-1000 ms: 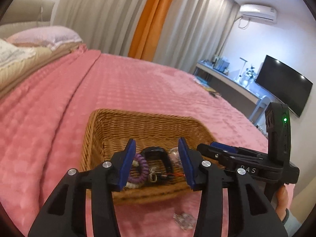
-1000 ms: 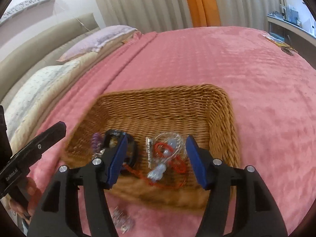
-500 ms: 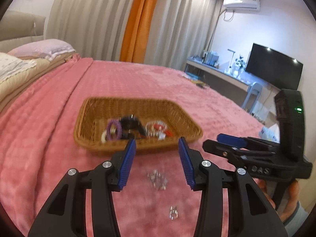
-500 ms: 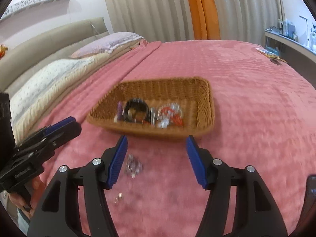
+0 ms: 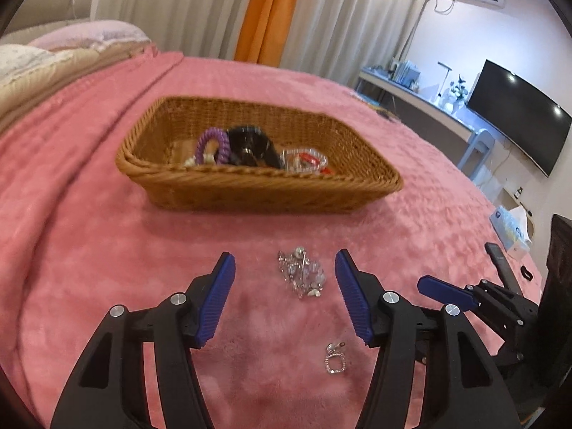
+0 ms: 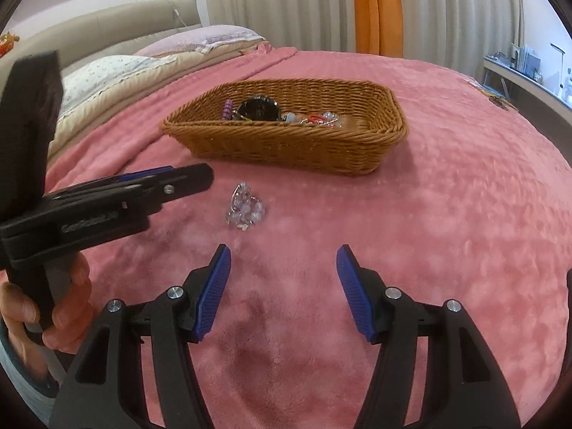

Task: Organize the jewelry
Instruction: 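Move both grippers down to the last clear bead bracelet and charm, then grasp the clear bead bracelet with left gripper while right grasps the small charm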

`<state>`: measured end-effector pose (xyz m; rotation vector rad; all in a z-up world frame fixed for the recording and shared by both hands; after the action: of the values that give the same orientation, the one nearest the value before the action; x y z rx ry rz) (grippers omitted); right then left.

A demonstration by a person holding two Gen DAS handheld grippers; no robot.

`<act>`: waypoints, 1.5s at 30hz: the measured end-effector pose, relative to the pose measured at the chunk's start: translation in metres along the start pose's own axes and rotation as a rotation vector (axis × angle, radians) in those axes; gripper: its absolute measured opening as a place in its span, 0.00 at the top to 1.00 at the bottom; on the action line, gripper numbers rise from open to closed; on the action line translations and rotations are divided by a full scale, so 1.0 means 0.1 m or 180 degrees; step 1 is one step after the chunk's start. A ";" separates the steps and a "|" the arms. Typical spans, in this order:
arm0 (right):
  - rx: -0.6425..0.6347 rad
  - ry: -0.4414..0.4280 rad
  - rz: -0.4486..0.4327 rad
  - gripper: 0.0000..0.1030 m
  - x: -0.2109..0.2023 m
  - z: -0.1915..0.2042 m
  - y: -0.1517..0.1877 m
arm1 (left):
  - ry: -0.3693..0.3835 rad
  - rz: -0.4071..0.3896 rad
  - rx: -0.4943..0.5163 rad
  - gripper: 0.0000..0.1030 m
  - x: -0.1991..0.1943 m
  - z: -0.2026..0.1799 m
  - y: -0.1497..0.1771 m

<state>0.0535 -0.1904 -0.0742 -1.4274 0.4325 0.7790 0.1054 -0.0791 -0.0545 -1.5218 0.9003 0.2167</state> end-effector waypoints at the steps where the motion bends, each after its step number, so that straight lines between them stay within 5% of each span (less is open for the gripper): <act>1: -0.0009 0.0004 0.0000 0.44 0.01 0.00 0.00 | 0.0005 0.0028 0.0019 0.45 0.02 -0.01 0.00; 10: 0.0042 -0.0065 0.0095 0.44 0.06 -0.03 0.03 | 0.0022 0.0389 0.0278 0.59 0.29 -0.21 0.04; 16: -0.0025 -0.0124 0.0090 0.44 0.05 0.01 0.04 | 0.0007 0.0604 0.0257 0.94 0.47 -0.21 0.07; 18: -0.0057 -0.0143 0.0076 0.44 0.04 0.05 0.04 | 0.0031 0.0591 0.0216 0.97 0.46 -0.19 0.08; 23: -0.0144 -0.0184 0.0194 0.45 0.07 0.17 0.08 | 0.0033 0.0505 0.0063 0.98 0.39 -0.10 0.07; 28: -0.0097 -0.0234 0.0424 0.59 0.14 0.29 0.16 | -0.0002 0.0420 -0.0089 0.98 0.15 0.05 0.14; 35: -0.0052 -0.0325 0.0594 0.59 0.21 0.45 0.18 | 0.0032 0.0329 -0.0251 0.98 -0.17 0.25 0.38; 42: -0.0203 -0.0022 0.0588 0.67 0.36 0.57 0.15 | 0.0147 0.0234 -0.0254 0.98 -0.24 0.26 0.40; 45: -0.0302 0.0078 0.0562 0.80 0.38 0.59 0.16 | 0.0183 0.0218 -0.0290 0.98 -0.26 0.29 0.41</act>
<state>0.0574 -0.1251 -0.1047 -1.5023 0.5520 0.9353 0.0724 -0.0380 -0.0757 -1.5894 1.0007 0.2680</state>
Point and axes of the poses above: each gripper's, at about its wrist camera, not at the fingertips, and x roughly the way its jaws point, z to its left, y to its underside, the point moved 6 cm from there along x, roughly the way its jaws point, and after that the axes turned 6 degrees about x, right-handed, at the moved point
